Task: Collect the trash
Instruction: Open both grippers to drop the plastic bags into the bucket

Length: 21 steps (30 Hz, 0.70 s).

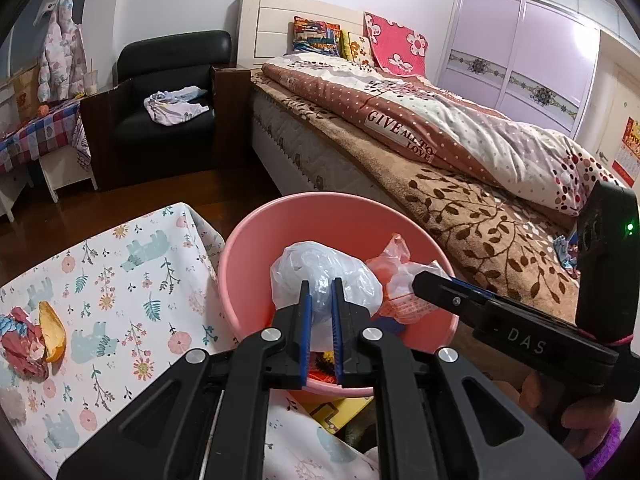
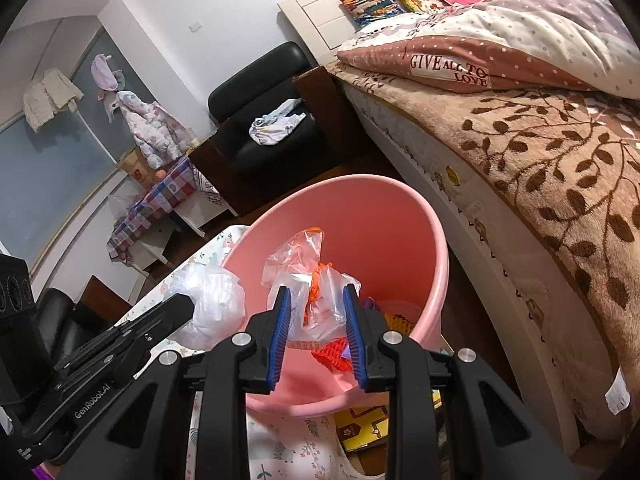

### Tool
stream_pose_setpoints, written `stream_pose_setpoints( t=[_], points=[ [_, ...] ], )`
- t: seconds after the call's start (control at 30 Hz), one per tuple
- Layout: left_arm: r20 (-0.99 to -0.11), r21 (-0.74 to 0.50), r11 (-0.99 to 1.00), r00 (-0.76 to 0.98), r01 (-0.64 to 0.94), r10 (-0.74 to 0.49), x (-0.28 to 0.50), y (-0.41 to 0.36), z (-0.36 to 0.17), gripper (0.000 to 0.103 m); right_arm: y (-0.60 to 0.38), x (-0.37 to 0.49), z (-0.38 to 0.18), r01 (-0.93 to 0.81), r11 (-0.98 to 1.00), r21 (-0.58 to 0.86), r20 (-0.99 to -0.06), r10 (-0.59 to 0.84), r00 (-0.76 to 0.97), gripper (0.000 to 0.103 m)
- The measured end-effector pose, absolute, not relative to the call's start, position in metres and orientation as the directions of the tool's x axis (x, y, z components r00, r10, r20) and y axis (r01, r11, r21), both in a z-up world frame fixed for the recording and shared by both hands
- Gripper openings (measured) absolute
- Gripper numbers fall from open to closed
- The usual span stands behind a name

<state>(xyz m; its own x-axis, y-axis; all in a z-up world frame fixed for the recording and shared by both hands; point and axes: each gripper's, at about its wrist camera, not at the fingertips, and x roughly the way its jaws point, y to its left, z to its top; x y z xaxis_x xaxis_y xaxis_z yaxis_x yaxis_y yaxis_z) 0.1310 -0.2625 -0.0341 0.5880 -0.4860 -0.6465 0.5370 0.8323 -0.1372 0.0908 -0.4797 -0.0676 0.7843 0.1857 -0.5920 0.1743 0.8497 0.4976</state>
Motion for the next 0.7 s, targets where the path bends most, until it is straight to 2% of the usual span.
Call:
stream_pose_setpoints(
  t=[0.03, 0.07, 0.1, 0.17, 0.3, 0.43, 0.7],
  points=[
    [-0.646, -0.137, 0.832, 0.588, 0.538, -0.486, 0.131, -0.262, -0.034, 0.011, -0.48, 0.091, -0.068, 0.178, 0.85, 0.496, -0.593, 0.182, 0.784, 0.026],
    [-0.647, -0.141, 0.831, 0.586, 0.538, -0.489, 0.131, -0.262, -0.034, 0.019, -0.48, 0.091, -0.068, 0.182, 0.851, 0.493, -0.594, 0.177, 0.785, 0.027],
    [-0.647, -0.145, 0.831, 0.584, 0.537, -0.49, 0.132, -0.262, -0.034, 0.031, -0.48, 0.09, -0.068, 0.186, 0.851, 0.491, -0.595, 0.172, 0.785, 0.028],
    [-0.642, -0.149, 0.832, 0.587, 0.535, -0.492, 0.132, -0.261, -0.033, 0.047, -0.48, 0.09, -0.068, 0.193, 0.852, 0.488, -0.596, 0.163, 0.786, 0.028],
    [-0.639, -0.148, 0.836, 0.593, 0.529, -0.489, 0.131, -0.258, -0.031, 0.048, -0.48, 0.09, -0.069, 0.202, 0.851, 0.485, -0.599, 0.155, 0.786, 0.033],
    [-0.64, -0.153, 0.84, 0.595, 0.521, -0.486, 0.131, -0.253, -0.03, 0.048, -0.479, 0.09, -0.068, 0.207, 0.852, 0.481, -0.597, 0.145, 0.789, 0.048],
    [-0.623, -0.176, 0.842, 0.605, 0.509, -0.496, 0.125, -0.238, -0.021, 0.049, -0.468, 0.088, -0.061, 0.188, 0.865, 0.465, -0.59, 0.145, 0.794, 0.051]
  ],
)
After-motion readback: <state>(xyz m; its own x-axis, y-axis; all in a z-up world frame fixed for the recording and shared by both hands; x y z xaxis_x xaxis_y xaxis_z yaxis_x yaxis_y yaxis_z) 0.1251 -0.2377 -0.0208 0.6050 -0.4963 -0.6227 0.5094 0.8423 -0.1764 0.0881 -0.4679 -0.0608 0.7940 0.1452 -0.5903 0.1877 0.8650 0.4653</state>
